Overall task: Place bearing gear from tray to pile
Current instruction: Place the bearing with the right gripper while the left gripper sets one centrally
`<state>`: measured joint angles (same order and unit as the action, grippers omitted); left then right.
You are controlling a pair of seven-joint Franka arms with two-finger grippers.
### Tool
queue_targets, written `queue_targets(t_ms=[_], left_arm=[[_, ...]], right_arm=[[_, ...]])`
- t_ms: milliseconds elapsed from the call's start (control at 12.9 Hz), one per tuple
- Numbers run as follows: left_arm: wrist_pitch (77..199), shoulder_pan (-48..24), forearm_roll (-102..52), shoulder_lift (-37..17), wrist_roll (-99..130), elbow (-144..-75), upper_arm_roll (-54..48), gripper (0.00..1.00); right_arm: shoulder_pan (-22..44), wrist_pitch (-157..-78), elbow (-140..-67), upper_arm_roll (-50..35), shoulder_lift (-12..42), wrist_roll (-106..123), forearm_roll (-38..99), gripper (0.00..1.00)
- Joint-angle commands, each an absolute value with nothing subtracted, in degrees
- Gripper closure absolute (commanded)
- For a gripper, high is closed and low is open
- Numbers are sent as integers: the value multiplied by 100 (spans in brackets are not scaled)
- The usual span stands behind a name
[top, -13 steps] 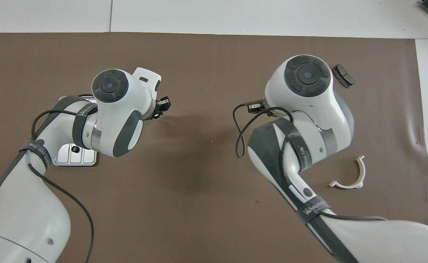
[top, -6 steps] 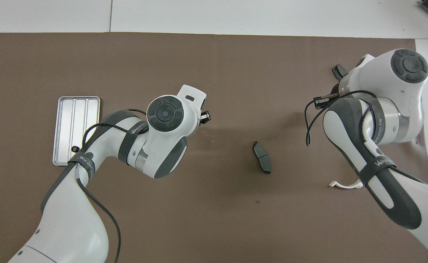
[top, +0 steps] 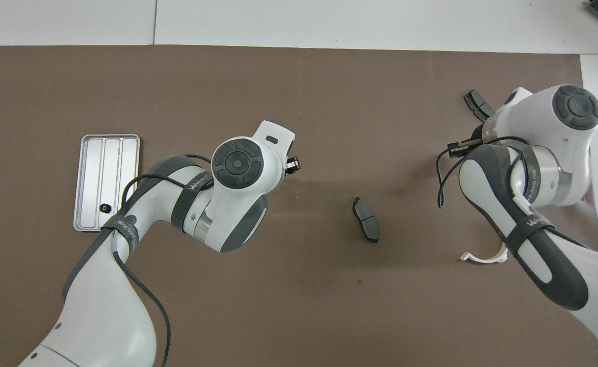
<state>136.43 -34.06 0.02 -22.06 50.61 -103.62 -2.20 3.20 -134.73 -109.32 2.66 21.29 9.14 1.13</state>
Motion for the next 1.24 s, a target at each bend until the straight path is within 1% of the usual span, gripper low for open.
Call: queue_targets(t_ms=[0,232,309,386,464,695,850,1005,1159], left_arm=[[13702,-3463,114,-2215,5168,-10397,-149,6],[13353,-3262,149,-2197,5089,-10371,-123,7],[13142,-3043,167,-2189,4967,-10328,-123,7],[13000,-2841,158,-2145,4670,-10327,-123,7],[12842,-2552,158,-2110,4241,-10327,-123,7],[12280,-1752,158,-1864,2739,-10362,-132,7],[12068,-1233,158,-1715,1561,-10467,-123,7],[12059,-793,158,-1565,646,-10695,-123,7],[12032,-319,150,-1460,-311,-10783,-123,7]], right_arm=[[228,-13693,-11083,193,2127,1151,290,97],[220,-13711,-11092,193,2171,1151,290,89],[220,-13711,-11100,193,2171,1160,281,81],[220,-13711,-11092,193,2180,1143,290,23],[228,-13711,-11092,193,2171,1099,290,0],[264,-13676,-11039,193,2127,1072,290,0],[343,-13606,-11022,176,1970,820,290,0],[701,-13475,-10978,158,1811,39,290,0],[1122,-13072,-10672,150,1775,-795,281,0]])
